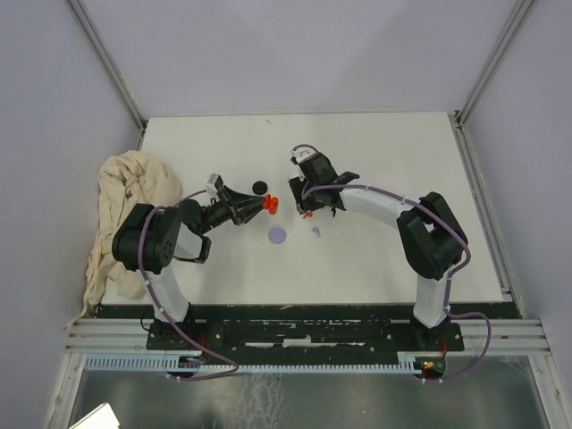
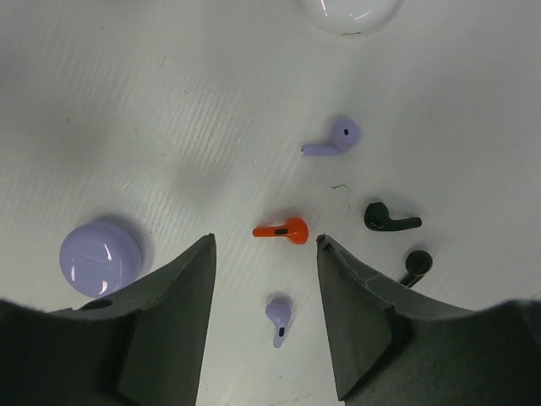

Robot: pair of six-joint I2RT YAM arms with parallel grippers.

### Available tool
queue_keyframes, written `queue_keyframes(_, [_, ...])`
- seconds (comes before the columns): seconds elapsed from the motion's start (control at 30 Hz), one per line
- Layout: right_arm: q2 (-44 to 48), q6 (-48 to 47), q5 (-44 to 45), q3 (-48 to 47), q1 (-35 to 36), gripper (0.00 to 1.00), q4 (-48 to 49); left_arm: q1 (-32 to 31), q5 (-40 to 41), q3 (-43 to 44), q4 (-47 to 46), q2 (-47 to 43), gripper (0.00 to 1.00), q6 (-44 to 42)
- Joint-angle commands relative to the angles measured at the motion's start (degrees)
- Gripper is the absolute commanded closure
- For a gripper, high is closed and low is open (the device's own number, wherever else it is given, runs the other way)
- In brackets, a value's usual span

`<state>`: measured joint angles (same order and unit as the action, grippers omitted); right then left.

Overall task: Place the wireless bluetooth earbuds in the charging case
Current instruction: Pick up the earbud from the center of the board.

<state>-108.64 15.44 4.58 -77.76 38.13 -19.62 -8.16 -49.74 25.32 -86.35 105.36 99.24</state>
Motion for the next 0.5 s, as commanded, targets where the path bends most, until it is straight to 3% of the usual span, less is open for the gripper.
queue_keyframes(0.0, [-1.7,1.6,-3.9,-1.3,0.3,0.41,3.4,1.2,-1.8,-0.8,-7.4,-1.1,0.97,-2.2])
queue_keyframes(0.47, [-7.5,0.5,-6.6,-5.4,2.2,0.42,4.3,3.6,-1.4,-3.3,-8.3,-2.7,0.97,-2.1])
